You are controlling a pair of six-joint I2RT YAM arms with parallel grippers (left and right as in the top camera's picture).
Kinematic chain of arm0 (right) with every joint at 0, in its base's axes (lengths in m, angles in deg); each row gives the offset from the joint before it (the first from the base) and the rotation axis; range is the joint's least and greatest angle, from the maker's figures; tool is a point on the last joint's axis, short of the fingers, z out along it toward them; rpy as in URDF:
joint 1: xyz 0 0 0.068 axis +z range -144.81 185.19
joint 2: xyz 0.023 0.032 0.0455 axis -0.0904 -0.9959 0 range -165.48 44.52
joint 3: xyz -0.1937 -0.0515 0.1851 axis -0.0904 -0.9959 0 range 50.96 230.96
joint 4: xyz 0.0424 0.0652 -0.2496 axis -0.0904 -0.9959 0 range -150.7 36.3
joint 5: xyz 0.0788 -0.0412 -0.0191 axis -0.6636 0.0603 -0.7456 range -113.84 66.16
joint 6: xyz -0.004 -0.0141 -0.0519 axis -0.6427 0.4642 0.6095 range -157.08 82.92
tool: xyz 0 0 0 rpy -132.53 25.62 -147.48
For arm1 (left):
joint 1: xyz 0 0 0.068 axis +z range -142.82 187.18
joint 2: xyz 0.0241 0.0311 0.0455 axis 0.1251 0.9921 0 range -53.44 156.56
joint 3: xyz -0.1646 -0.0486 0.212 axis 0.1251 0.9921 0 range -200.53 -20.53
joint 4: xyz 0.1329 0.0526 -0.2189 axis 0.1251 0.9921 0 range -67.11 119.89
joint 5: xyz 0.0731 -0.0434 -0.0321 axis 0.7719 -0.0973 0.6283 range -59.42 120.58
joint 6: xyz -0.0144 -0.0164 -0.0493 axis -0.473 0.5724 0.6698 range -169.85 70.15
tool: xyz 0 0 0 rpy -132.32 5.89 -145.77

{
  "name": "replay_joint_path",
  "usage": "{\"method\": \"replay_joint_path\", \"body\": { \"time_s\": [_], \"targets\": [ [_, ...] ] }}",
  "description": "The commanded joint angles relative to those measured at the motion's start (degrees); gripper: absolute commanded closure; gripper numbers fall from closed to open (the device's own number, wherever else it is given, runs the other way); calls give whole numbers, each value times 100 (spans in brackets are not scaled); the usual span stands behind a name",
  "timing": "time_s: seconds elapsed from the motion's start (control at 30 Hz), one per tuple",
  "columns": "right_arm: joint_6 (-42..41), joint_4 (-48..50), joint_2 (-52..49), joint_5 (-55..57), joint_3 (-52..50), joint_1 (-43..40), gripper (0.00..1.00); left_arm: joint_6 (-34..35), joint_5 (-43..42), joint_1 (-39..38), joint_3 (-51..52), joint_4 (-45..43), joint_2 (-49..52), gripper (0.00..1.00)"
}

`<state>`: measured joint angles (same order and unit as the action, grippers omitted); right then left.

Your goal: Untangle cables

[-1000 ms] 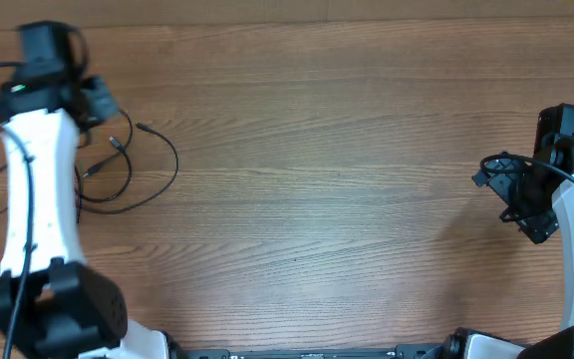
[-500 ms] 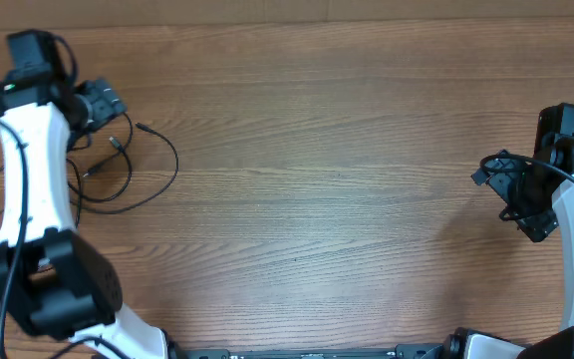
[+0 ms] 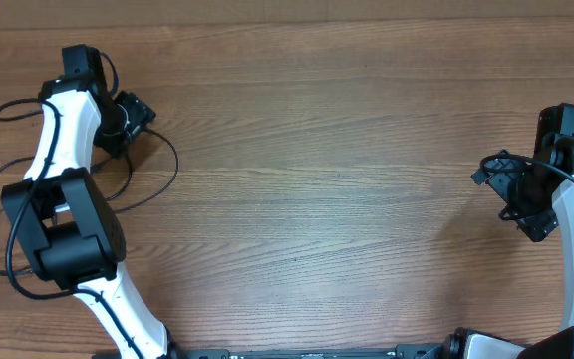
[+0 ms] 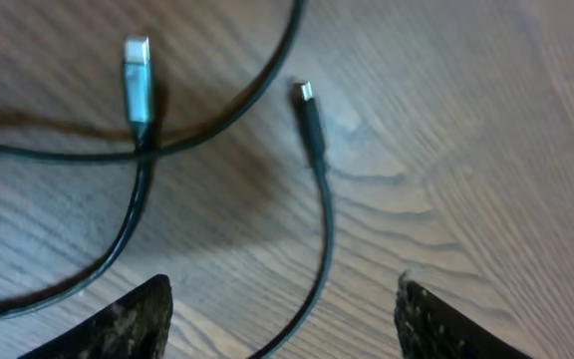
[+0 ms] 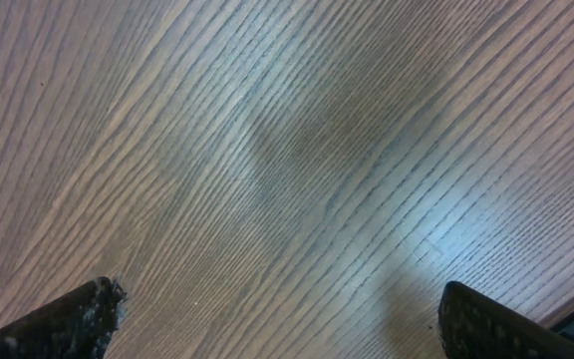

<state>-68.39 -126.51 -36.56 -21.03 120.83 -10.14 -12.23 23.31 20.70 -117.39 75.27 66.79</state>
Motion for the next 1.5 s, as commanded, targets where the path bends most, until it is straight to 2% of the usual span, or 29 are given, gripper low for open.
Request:
{"method": "replay_joint_path", "body": {
  "time_s": [0.0,0.17,0.27,0.33,0.4,0.73,0.9,1.13,1.47],
  "targets": [
    [-13,48,4,-17,63,-17,0,315,339,-7,-765,293,44,30],
    [-15,111,4,-20,63,-17,0,195,907,-22,-2179,1082,44,30],
    [-13,125,4,-39,63,-17,0,140,964,-52,-2570,1285,44,37],
    [-15,131,4,-59,63,-17,0,162,1040,-85,-2583,1346,44,36],
    [-13,122,4,-61,63,-17,0,160,1123,-199,-2570,1510,133,24],
    [-11,59,4,-59,63,-17,0,461,1322,-529,-2564,1659,841,25],
    [-11,46,4,-59,63,-17,0,527,1327,-529,-2564,1644,1379,17],
    [-11,-20,4,-59,63,-17,0,527,1322,-529,-2562,1513,1989,18],
    [-11,-94,4,-59,63,-17,0,767,1370,-535,-2476,1207,2208,24]
  ]
}}
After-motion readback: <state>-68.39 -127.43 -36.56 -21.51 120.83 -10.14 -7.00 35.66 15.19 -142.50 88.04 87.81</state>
